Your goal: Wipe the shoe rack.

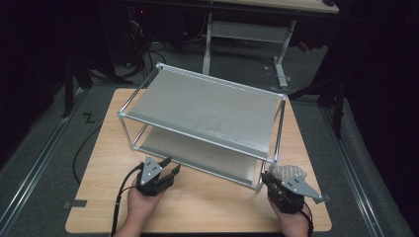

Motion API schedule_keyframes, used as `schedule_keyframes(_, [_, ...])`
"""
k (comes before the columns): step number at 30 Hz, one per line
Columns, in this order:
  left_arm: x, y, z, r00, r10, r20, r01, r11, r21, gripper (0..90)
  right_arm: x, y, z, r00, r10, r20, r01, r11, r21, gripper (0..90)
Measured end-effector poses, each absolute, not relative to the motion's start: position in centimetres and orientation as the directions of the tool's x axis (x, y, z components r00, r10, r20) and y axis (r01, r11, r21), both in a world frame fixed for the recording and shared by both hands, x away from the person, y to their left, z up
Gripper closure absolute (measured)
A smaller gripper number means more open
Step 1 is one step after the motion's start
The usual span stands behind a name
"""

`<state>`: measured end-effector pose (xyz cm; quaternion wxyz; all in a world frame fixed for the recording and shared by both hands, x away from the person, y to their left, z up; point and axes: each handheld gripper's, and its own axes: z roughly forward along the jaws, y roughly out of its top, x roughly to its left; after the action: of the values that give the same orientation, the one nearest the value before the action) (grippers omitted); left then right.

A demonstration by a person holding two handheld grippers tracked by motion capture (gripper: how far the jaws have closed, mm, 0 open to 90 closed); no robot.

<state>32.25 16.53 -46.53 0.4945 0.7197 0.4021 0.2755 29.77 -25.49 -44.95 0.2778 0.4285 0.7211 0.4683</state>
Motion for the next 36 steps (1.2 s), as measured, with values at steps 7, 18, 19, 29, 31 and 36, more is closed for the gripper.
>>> schedule_keyframes(7, [32.9, 21.8, -45.7, 0.395, 0.918, -0.032, 0.323, -0.106, 0.94, 57.6, 30.0, -26.5, -45.0, -0.459, 0.888, 0.027, 0.371, 0.164, 0.914, 79.7])
schedule_keyframes(18, [35.2, 26.3, -45.7, 0.217, 0.976, -0.031, 0.376, -0.054, 0.925, 54.4, 30.2, -26.7, -45.0, -0.461, 0.887, 0.024, 0.37, 0.167, 0.914, 79.7])
schedule_keyframes(19, [35.5, 26.4, -45.7, 0.206, 0.978, -0.022, 0.379, -0.059, 0.924, 53.4, 30.2, -26.8, -45.0, -0.462, 0.886, 0.029, 0.372, 0.164, 0.914, 79.6])
schedule_keyframes(29, [39.0, 27.5, -46.1, 0.155, 0.988, -0.022, 0.406, -0.044, 0.913, 50.6, 30.4, -26.8, -45.0, -0.461, 0.887, 0.034, 0.374, 0.159, 0.914, 79.6])
schedule_keyframes(31, [39.8, 27.3, -46.0, 0.155, 0.988, -0.021, 0.409, -0.045, 0.911, 50.7, 30.4, -26.8, -45.0, -0.461, 0.887, 0.034, 0.373, 0.159, 0.914, 79.7])
schedule_keyframes(36, [40.8, 27.2, -45.7, 0.154, 0.988, -0.018, 0.403, -0.046, 0.914, 56.0, 30.4, -26.8, -45.0, -0.458, 0.889, 0.029, 0.371, 0.161, 0.914, 79.7])
